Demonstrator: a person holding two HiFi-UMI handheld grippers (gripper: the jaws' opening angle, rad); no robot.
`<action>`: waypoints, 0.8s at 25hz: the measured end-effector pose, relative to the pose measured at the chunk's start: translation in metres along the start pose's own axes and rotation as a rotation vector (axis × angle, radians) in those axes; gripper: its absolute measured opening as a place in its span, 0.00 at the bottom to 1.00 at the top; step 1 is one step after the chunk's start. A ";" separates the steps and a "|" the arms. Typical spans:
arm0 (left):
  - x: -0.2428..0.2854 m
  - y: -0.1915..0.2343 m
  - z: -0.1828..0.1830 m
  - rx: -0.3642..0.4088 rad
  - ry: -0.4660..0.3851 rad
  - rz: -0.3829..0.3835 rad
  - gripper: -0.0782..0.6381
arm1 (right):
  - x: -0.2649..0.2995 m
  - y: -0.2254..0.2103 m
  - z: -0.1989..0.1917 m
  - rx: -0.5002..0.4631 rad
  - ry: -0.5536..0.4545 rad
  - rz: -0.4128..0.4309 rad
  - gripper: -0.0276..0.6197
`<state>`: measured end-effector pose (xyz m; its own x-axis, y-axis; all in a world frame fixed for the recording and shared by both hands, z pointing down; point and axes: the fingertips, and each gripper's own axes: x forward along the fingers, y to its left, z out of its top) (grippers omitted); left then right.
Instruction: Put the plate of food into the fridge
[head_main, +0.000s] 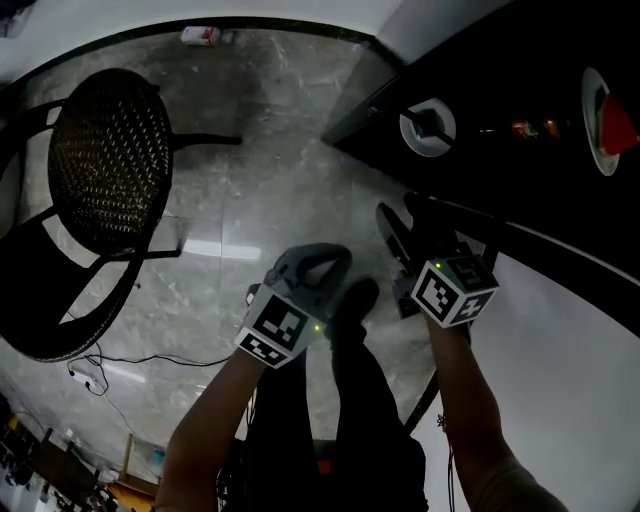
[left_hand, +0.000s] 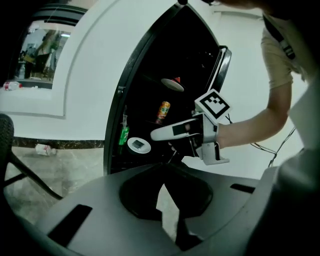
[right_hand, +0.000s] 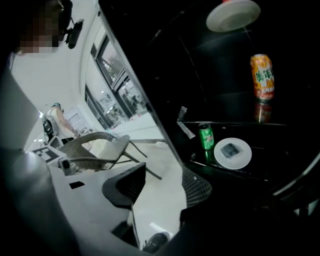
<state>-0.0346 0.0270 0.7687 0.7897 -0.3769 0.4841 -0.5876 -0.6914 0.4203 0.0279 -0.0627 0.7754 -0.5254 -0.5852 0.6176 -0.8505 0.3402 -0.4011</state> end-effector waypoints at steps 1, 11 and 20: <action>-0.006 0.000 0.006 0.015 0.000 0.000 0.13 | -0.010 0.007 0.002 -0.004 0.001 -0.007 0.38; -0.064 0.006 0.088 0.051 -0.079 0.067 0.13 | -0.080 0.087 0.064 -0.074 -0.028 0.063 0.08; -0.132 -0.015 0.173 0.049 -0.155 0.115 0.12 | -0.142 0.137 0.113 -0.079 -0.034 0.068 0.07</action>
<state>-0.0994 -0.0194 0.5663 0.7378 -0.5431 0.4009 -0.6692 -0.6662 0.3291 -0.0116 -0.0161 0.5563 -0.5820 -0.5832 0.5667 -0.8129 0.4362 -0.3860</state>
